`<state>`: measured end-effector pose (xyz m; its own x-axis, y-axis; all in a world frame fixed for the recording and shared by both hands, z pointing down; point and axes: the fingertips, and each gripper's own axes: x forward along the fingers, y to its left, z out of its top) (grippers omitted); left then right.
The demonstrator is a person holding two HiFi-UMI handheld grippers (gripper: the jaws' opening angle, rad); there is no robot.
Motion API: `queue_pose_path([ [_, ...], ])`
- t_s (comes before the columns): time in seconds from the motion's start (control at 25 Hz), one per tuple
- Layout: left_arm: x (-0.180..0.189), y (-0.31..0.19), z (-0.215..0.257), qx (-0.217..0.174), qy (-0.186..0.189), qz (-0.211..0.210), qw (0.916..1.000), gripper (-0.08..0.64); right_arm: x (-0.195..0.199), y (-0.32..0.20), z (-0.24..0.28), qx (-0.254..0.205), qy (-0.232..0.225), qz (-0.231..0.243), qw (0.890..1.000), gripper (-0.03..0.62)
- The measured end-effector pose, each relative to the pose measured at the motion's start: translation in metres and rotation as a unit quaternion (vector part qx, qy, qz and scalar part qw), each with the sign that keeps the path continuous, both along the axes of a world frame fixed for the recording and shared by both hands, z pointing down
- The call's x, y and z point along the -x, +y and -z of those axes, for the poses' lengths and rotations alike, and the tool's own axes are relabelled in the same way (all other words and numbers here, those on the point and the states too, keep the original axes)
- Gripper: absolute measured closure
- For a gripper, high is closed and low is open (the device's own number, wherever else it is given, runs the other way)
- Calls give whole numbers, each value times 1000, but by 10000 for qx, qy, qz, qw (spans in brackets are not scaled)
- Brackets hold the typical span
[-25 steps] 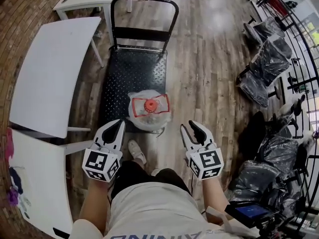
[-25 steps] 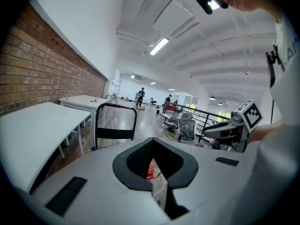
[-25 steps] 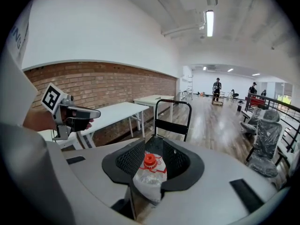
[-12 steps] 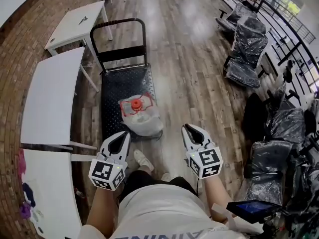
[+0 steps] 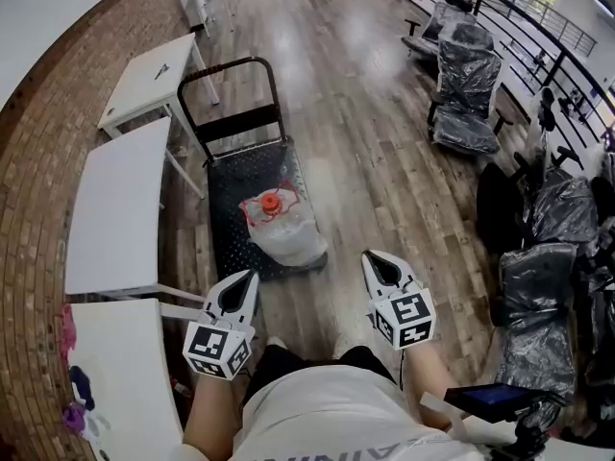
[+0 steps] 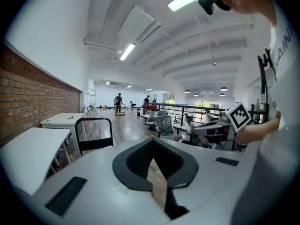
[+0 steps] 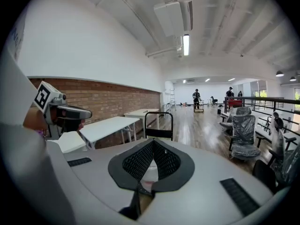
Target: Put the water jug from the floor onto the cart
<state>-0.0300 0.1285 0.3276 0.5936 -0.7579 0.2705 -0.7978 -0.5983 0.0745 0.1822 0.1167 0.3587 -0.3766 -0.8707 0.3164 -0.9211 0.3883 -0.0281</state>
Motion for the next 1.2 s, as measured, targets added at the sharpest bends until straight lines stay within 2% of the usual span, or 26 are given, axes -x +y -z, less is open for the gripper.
queue_pose_path([
  [0.12, 11, -2, 15, -164, 115, -72, 9998, 560, 17, 2, 3, -38, 220, 44, 9997, 588],
  [0.4, 74, 1, 18, -275, 231, 6, 9994, 560, 87, -2, 26, -387, 663, 165, 9969, 589],
  [0.6, 104, -3, 13, -238, 321, 30, 9992, 560, 109, -2, 41, -486, 779, 25, 9958, 589],
  [0.96, 87, 11, 11, -201, 463, -232, 9985, 560, 103, 16, 42, -445, 815, -48, 9957, 589],
  [1.2, 97, 14, 9, -120, 510, -155, 9985, 560, 111, 17, 44, -449, 829, -10, 9955, 589],
])
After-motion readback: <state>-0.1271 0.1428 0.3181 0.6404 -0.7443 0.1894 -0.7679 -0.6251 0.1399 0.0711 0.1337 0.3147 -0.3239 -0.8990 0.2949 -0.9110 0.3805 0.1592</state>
